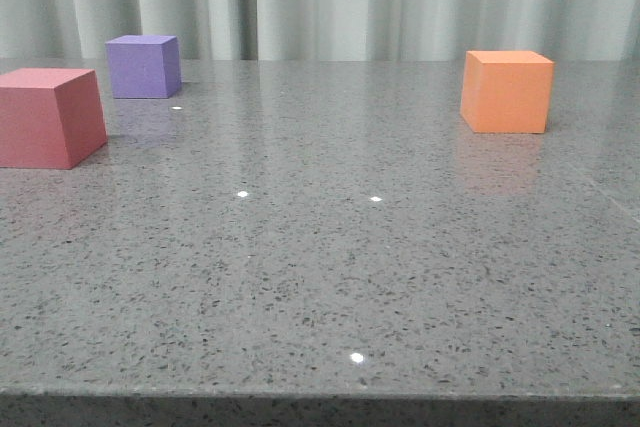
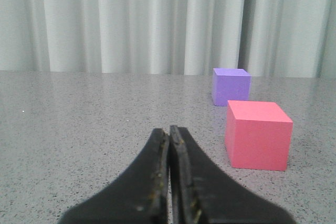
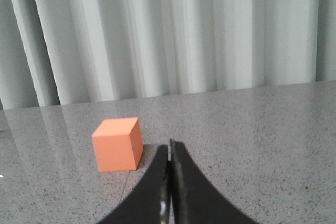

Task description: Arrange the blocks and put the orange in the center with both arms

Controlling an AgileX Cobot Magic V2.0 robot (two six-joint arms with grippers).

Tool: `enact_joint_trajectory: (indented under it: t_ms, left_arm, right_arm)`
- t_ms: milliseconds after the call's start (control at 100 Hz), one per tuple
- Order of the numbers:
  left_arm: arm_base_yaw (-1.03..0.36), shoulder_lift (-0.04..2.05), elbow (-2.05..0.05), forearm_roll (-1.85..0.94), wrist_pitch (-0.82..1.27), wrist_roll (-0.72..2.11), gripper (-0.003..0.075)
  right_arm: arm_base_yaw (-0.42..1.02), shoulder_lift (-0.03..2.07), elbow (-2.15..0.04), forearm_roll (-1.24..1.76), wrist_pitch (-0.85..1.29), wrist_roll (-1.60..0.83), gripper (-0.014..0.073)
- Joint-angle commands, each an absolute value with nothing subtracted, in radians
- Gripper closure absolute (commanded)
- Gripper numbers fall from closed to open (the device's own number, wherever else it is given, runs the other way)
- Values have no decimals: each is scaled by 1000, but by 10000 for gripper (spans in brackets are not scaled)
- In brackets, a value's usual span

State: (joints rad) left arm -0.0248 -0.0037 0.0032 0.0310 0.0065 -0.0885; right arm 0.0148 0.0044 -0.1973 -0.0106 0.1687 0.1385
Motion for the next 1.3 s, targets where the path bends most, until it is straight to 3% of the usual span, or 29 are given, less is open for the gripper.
enact_joint_trajectory:
  t_ms: [0,350,650,720,790,980,1290]
  left_arm:
    - [-23,-40,45,28,-76,-92,741]
    - [-23,-40,45,28,-76,-92,741]
    - [-23,-40,45,28,-76,-92,741]
    - [-23,-40,45,28,-76,-92,741]
    - [-23,-40,45,28,-76,-92,741]
    - [-23,-40,45,28,-76,-92,741]
    - [-23,-40,45,28,-76,-92,741]
  right_arm:
    - [9,66,-328,-18,225,127,704]
    - [9,445,-739,14,736,127,704]
    - [9,632,-789,16,772,127,680]
    - [9,649,-789,16,773,127,606]
    - [9,655,-789,16,773,127,477]
    - [9,655,-788,16,772,127,-38]
    - [34,706,-835,68,775,127,1]
